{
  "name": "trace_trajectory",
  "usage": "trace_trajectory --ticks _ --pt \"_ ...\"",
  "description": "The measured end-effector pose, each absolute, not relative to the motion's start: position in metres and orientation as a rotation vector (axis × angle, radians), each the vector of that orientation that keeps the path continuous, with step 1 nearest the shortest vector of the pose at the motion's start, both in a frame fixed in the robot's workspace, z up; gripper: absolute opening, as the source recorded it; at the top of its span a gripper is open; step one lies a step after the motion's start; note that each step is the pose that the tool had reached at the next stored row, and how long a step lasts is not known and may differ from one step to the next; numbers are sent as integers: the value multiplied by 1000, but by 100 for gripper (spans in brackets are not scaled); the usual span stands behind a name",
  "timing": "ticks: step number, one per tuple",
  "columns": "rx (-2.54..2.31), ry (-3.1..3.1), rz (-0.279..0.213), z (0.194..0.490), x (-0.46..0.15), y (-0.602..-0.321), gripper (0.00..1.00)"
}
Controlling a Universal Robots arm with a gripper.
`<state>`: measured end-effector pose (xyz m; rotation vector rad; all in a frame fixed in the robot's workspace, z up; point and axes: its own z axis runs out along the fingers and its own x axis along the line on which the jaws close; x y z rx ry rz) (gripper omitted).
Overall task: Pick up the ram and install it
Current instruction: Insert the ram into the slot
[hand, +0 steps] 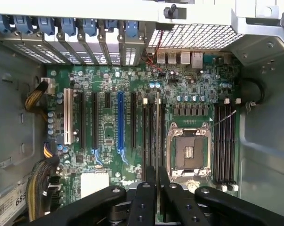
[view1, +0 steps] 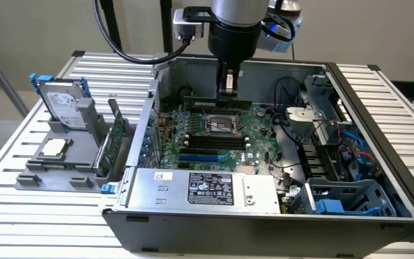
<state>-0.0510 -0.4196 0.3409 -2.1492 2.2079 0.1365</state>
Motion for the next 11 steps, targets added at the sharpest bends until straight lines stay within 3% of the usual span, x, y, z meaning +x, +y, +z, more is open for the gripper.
trace_trajectory --ticks 11 --pt "-2149 2208 137 321 -51 -409 0"
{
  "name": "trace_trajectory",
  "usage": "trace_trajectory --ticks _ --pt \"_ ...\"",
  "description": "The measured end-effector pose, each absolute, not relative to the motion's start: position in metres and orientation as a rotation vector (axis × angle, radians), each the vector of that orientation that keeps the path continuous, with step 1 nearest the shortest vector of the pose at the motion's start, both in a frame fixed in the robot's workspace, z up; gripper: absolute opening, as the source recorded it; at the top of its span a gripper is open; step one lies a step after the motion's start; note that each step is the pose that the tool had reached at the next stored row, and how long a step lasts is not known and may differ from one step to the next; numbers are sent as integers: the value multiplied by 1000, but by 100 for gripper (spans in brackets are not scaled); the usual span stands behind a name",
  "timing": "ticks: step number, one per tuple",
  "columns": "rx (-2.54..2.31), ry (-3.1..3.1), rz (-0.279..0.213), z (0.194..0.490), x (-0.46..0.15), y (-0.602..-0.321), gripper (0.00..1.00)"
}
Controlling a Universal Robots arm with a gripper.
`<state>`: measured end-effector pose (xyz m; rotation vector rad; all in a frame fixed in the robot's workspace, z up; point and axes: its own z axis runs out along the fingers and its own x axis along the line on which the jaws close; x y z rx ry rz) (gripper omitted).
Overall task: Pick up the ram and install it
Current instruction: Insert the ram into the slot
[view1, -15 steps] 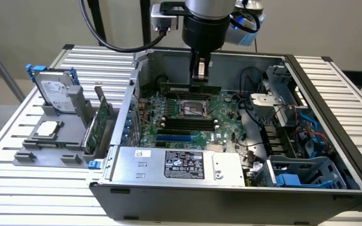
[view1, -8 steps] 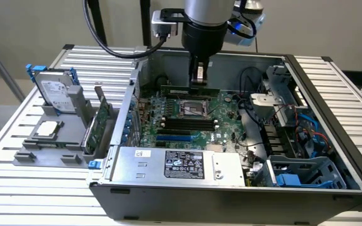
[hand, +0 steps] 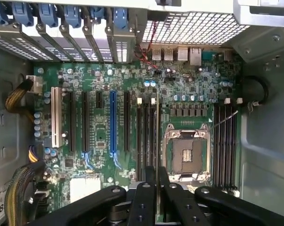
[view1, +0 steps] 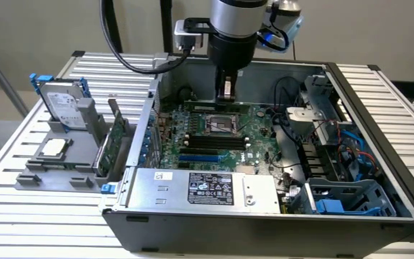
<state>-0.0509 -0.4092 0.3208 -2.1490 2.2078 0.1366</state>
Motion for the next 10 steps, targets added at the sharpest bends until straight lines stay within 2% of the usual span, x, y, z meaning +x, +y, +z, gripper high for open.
trace_trajectory --ticks 10 --pt "-2153 2211 130 303 -50 -404 0"
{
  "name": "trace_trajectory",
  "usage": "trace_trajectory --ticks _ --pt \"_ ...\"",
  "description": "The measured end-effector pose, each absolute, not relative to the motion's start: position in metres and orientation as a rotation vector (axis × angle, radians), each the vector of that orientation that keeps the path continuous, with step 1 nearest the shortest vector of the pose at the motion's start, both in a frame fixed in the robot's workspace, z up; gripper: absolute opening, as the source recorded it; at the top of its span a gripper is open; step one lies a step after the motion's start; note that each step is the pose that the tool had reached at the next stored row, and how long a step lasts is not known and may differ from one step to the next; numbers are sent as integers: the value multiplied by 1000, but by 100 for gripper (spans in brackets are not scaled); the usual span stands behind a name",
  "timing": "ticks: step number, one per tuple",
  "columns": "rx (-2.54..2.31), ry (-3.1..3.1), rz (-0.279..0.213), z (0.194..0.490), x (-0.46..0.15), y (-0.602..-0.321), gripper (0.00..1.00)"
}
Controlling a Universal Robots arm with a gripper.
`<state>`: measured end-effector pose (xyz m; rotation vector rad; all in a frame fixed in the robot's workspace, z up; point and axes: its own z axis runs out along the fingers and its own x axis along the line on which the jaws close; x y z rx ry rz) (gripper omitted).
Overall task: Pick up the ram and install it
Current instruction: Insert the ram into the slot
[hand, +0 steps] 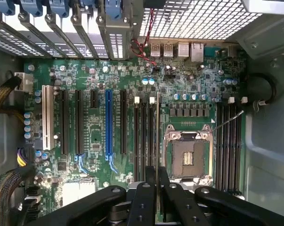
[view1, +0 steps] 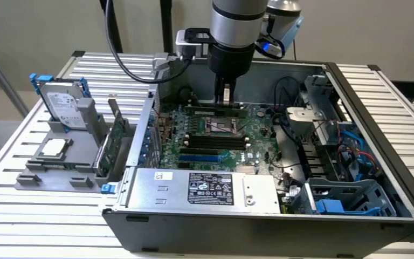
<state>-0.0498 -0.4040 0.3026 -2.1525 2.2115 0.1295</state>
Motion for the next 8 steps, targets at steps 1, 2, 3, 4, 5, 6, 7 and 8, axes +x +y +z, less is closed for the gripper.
trace_trajectory --ticks 1,2,3,4,5,6,7,8 --pt "-2154 2213 127 301 -49 -404 0" --pt "-2155 2214 124 299 -49 -403 0" --pt "-2157 2216 121 297 -49 -403 0" --pt "-2159 2218 116 296 -48 -403 0" --pt "-2160 2220 112 294 -48 -403 0" --pt "-2162 2222 109 293 -48 -403 0" --pt "-2164 2224 105 291 -47 -403 0" --pt "-2166 2226 101 289 -47 -402 0"
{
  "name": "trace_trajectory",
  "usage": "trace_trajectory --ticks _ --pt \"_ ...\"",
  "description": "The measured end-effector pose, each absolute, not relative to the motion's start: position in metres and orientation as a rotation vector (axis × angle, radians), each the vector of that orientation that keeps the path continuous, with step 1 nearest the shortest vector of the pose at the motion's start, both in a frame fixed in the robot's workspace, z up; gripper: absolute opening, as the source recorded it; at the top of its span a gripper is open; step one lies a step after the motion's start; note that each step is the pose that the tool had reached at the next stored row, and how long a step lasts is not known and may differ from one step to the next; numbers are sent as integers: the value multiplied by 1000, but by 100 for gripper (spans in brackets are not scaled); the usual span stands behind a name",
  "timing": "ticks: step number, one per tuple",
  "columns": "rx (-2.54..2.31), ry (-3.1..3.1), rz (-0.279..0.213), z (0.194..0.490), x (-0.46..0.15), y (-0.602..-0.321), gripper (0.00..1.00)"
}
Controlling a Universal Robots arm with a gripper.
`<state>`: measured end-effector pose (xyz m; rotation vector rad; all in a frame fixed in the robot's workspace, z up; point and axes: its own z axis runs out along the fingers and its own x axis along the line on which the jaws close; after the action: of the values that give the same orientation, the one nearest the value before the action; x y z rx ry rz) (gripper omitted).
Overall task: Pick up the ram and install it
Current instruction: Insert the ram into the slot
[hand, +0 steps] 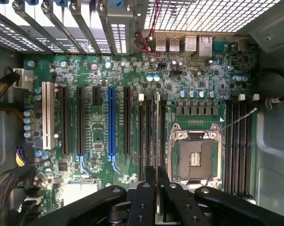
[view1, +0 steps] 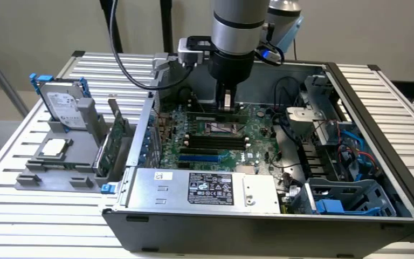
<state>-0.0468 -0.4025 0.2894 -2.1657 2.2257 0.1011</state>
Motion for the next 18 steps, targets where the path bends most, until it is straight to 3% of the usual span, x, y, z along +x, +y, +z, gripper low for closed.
trace_trajectory --ticks 18 --pt "-2166 2238 88 257 -39 -402 0"
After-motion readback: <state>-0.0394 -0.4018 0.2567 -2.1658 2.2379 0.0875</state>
